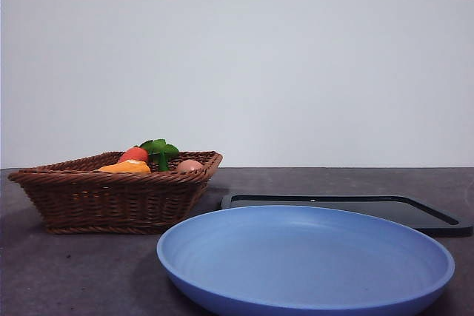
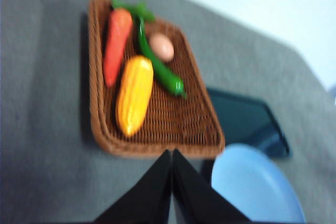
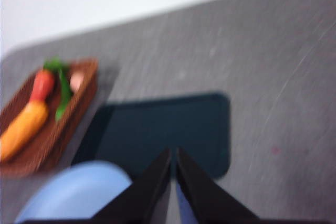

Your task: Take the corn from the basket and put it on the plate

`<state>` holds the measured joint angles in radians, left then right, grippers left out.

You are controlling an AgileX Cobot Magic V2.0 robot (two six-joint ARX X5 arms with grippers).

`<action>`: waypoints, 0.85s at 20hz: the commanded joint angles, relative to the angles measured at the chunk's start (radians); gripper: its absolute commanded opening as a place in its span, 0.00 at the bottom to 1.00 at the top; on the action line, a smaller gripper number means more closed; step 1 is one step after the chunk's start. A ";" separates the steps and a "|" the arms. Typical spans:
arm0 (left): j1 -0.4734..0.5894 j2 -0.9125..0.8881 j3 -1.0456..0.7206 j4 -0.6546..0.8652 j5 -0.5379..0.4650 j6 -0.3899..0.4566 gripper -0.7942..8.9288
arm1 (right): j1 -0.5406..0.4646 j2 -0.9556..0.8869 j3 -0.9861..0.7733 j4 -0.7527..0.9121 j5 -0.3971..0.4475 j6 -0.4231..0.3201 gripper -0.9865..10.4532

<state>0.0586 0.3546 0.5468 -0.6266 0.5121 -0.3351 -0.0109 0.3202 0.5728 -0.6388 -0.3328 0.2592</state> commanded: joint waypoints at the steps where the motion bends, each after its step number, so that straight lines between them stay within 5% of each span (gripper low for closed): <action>1: -0.002 0.063 0.059 -0.070 0.035 0.141 0.09 | 0.002 0.080 0.054 -0.064 -0.063 -0.112 0.09; 8: -0.049 0.188 0.141 -0.219 0.049 0.253 0.09 | 0.032 0.277 0.150 -0.251 -0.142 -0.251 0.09; 13: -0.079 0.216 0.152 -0.233 0.049 0.268 0.09 | 0.097 0.334 0.170 -0.271 -0.142 -0.261 0.09; 15: -0.079 0.215 0.152 -0.232 0.049 0.267 0.16 | 0.102 0.339 0.170 -0.269 -0.141 -0.260 0.10; 17: -0.079 0.216 0.152 -0.233 0.049 0.263 0.34 | 0.102 0.339 0.170 -0.264 -0.140 -0.255 0.22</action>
<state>-0.0185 0.5648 0.6796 -0.8677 0.5552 -0.0879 0.0898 0.6537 0.7235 -0.9089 -0.4709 0.0109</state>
